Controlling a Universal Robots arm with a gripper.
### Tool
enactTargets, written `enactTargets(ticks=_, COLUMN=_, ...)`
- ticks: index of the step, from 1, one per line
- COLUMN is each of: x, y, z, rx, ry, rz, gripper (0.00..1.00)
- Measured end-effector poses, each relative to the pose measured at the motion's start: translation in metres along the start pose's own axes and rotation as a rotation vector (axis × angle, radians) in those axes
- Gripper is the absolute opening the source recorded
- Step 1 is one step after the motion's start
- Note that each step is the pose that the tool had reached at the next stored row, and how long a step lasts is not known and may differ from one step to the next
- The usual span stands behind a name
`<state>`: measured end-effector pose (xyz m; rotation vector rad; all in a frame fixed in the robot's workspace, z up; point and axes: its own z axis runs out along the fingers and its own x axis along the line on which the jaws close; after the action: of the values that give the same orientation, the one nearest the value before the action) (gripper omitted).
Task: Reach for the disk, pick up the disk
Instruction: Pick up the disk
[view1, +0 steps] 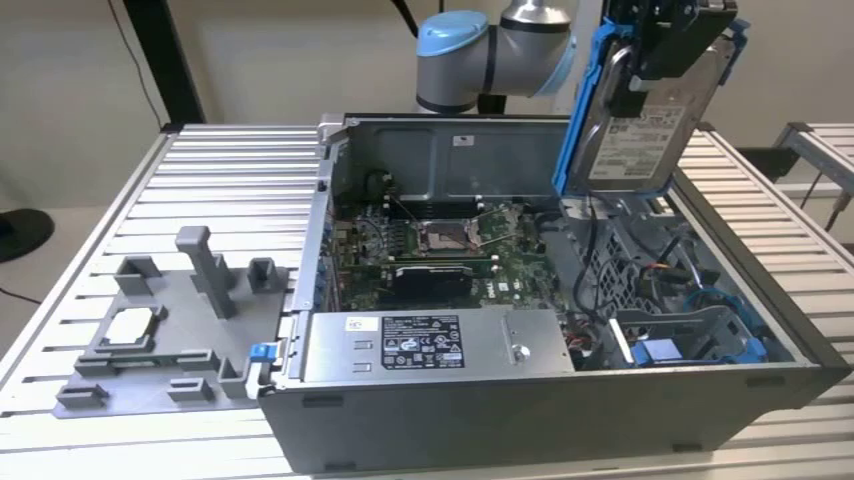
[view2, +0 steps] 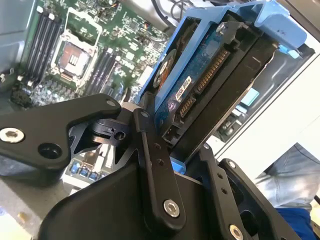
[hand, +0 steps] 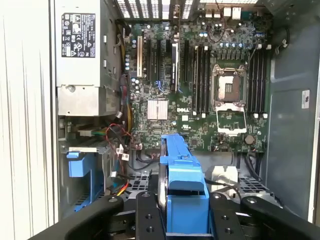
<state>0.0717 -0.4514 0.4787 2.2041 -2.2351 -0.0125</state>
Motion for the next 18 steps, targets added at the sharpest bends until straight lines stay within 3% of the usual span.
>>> enactTargets(ticks=18, x=0.0229, y=-0.0014, z=-0.0001, rx=-0.0054, ry=0.0002, rz=0.000, gripper=0.00)
